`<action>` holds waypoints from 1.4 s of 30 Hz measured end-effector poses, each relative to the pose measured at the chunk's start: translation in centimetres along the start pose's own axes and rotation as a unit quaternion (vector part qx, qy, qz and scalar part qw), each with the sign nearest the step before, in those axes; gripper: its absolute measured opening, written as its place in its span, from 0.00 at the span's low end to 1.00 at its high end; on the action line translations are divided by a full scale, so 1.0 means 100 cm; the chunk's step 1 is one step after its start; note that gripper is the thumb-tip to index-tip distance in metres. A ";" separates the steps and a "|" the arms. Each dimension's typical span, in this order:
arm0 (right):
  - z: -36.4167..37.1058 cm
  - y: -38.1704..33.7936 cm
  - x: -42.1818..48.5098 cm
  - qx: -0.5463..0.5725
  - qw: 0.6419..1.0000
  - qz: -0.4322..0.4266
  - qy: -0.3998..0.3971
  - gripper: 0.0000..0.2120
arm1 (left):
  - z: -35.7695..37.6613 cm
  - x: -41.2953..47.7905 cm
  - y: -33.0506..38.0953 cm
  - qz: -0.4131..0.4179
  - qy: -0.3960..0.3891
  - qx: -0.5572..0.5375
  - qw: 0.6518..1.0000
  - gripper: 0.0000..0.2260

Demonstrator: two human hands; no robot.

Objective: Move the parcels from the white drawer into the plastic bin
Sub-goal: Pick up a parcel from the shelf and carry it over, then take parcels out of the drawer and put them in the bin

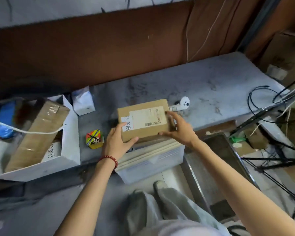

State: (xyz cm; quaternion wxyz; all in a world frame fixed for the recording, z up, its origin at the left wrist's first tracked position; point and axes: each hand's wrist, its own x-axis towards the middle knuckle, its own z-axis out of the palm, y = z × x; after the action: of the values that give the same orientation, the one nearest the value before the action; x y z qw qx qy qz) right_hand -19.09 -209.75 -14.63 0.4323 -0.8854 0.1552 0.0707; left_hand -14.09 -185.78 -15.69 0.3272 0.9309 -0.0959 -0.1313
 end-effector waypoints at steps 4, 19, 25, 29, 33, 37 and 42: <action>-0.006 0.010 0.036 -0.084 0.995 0.008 -0.050 0.41 | 0.021 0.024 0.012 -0.047 -0.025 -0.002 0.999 0.28; 0.016 0.013 0.081 -0.331 0.941 0.040 -0.063 0.33 | 0.036 0.080 -0.034 -0.001 -0.059 0.101 0.993 0.22; 0.014 0.004 0.072 -0.419 0.908 0.003 0.020 0.28 | 0.022 0.063 -0.026 0.014 -0.055 0.157 0.986 0.23; 0.015 0.008 0.050 -0.346 0.935 -0.069 0.035 0.22 | 0.014 0.024 -0.022 0.048 -0.012 0.179 0.983 0.21; 0.021 0.020 0.040 -0.320 0.943 -0.072 -0.053 0.21 | 0.029 -0.001 -0.023 0.000 -0.030 0.210 0.977 0.18; 0.026 0.044 0.027 -0.329 0.929 -0.068 -0.156 0.24 | 0.065 -0.029 -0.020 -0.090 -0.079 0.234 0.965 0.20; 0.035 0.091 0.018 -0.374 0.900 -0.071 -0.212 0.25 | 0.119 -0.062 -0.019 -0.133 -0.118 0.252 0.951 0.20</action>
State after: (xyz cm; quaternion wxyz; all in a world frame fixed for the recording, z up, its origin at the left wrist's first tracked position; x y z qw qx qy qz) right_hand -20.38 -212.66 -24.01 0.0958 -0.9548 -0.0412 0.2784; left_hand -23.42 -189.63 -24.68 0.0482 0.9652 -0.0389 -0.2539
